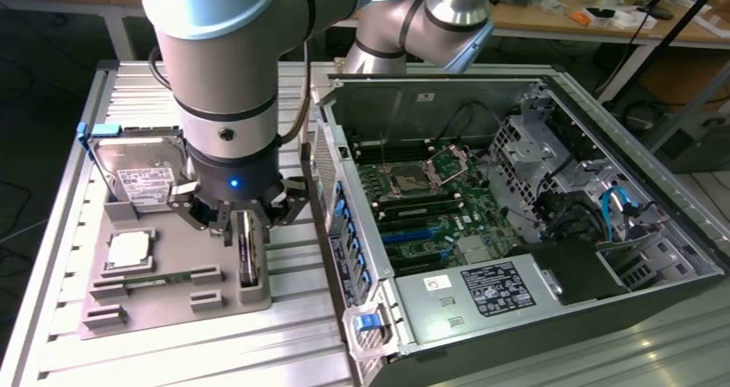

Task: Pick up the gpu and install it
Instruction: 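Pick up the gpu and move the gpu toward the slot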

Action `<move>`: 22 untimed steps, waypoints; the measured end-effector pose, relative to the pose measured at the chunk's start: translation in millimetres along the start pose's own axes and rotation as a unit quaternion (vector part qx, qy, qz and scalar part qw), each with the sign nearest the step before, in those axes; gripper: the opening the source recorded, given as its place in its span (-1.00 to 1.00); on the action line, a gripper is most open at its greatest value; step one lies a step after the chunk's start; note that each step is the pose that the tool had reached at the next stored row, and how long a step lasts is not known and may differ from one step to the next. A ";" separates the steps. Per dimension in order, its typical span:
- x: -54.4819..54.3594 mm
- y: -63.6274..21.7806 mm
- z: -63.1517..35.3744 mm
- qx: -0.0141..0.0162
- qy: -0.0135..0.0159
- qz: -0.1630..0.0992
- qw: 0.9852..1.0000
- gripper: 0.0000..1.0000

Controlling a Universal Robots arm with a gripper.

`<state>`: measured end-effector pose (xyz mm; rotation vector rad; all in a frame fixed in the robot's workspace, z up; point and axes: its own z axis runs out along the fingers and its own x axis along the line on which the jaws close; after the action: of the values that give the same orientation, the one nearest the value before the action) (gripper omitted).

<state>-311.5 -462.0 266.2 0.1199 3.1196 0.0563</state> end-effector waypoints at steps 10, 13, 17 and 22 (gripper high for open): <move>-0.1 9.1 7.7 0.000 0.000 0.001 1.000 -0.04; 0.1 11.7 9.1 0.002 0.000 0.004 1.000 -0.04; 0.8 15.1 11.6 0.006 -0.001 0.005 1.000 -0.04; 2.5 16.4 13.6 0.011 -0.001 0.005 1.000 -0.04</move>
<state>-312.5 -445.0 253.1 0.1359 3.1184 0.0214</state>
